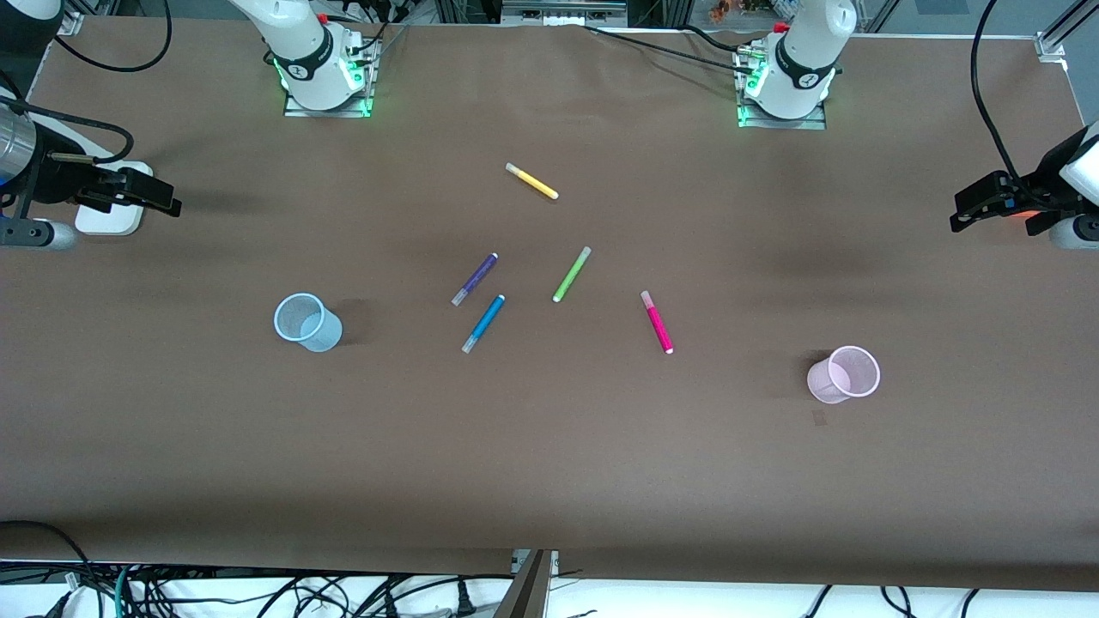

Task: Place pink and blue markers in matching cups
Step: 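Move both grippers out from rest toward the markers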

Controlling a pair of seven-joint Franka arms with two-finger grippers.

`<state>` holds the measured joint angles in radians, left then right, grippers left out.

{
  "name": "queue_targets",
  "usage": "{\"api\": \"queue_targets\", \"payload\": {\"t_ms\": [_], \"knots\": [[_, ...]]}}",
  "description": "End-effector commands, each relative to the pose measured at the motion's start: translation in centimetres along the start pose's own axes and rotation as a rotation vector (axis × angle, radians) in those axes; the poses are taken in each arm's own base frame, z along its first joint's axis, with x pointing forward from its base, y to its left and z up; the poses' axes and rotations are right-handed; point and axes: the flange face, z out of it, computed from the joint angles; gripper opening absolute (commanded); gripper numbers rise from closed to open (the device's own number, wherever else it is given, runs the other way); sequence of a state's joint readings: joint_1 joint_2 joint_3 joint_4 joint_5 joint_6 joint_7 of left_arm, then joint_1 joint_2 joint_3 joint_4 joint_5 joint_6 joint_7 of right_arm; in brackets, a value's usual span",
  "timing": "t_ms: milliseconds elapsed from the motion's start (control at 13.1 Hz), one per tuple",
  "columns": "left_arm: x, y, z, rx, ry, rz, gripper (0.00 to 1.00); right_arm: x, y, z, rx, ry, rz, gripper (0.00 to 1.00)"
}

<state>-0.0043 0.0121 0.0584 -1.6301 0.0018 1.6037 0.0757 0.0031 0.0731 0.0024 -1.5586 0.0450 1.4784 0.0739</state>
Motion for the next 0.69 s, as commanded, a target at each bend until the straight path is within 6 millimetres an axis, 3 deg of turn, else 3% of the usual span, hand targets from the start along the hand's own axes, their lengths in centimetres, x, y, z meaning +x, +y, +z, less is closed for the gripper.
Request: {"api": "queue_targets", "payload": {"t_ms": [0, 382, 612], "knots": [[0.0, -0.1, -0.5, 0.015, -0.002, -0.003, 1.00, -0.1, 0.3, -0.4, -0.004, 0.002, 0.004, 0.99], [0.0, -0.1, -0.5, 0.015, -0.002, -0.003, 1.00, 0.3, 0.0, 0.4, -0.006, -0.015, -0.014, 0.99], [0.0, 0.0, -0.5, 0.014, -0.002, -0.003, 1.00, 0.6, -2.3, 1.4, -0.025, -0.037, -0.047, 0.99]]}}
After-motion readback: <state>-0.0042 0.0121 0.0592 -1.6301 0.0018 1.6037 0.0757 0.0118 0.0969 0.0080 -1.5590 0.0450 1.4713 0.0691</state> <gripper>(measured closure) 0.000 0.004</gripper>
